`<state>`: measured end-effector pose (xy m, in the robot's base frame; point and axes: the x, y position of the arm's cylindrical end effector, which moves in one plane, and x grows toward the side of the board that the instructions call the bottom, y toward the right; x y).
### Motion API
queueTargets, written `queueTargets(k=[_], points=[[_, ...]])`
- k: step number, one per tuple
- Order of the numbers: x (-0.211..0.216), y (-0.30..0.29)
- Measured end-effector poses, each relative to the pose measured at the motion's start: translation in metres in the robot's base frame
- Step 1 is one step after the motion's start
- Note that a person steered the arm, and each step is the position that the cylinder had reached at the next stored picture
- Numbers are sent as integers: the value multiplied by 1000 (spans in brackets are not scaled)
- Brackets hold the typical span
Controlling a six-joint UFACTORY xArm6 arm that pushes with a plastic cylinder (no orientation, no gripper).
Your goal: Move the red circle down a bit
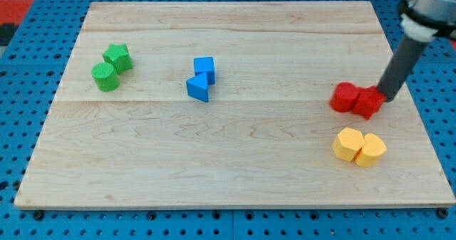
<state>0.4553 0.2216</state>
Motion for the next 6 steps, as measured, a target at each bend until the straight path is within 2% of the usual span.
queueTargets(k=[1, 2, 3, 4, 5, 6], points=[[14, -32], [-12, -33], [-48, -67], [-34, -99], [-2, -104], [-1, -105]])
